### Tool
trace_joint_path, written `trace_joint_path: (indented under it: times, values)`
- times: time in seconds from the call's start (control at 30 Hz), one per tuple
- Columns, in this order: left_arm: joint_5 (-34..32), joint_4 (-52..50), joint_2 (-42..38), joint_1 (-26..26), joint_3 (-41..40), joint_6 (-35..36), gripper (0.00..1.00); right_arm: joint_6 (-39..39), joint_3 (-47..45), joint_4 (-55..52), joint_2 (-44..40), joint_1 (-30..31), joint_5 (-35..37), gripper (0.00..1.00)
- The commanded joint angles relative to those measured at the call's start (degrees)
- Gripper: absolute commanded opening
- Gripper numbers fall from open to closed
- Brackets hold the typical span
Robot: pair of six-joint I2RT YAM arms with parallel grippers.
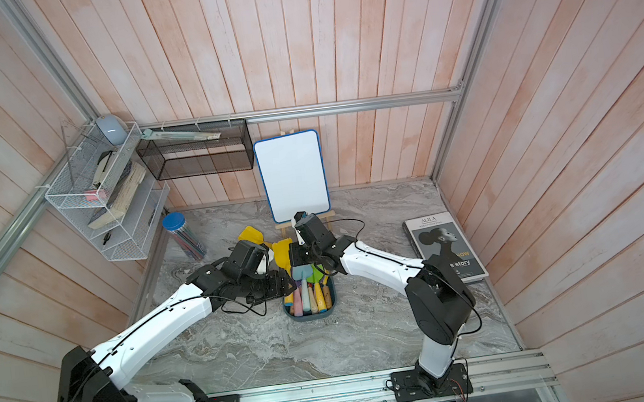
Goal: Put the shovel into the storage box
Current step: Place the shovel in the storage box.
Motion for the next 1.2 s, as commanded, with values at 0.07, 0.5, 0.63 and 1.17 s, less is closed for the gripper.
trace_joint_path:
  times: [0.07,0.5,0.63,1.17]
  values:
    - [1.6,3.0,-3.2,-0.1,-0.7,1.5,0.79,-4.3,-5.3,1.7,-5.1,-3.9,-3.3,0.00]
    - [2.7,6.9,-4.8,-0.1,-2.2,1.4,0.79,-8.3,-13.0,8.5,-6.1,-8.1,-6.1,0.00]
    - [2.4,7.0,-5.2,-0.1,-2.4,1.4,0.79,-8.0,-13.5,10.5,-4.6,-8.7,-7.0,0.00]
    - [1.9,7.0,-5.8,-0.2,-2.8,1.5,0.79,-10.4,-13.9,13.0,0.1,-10.0,-10.3,0.00]
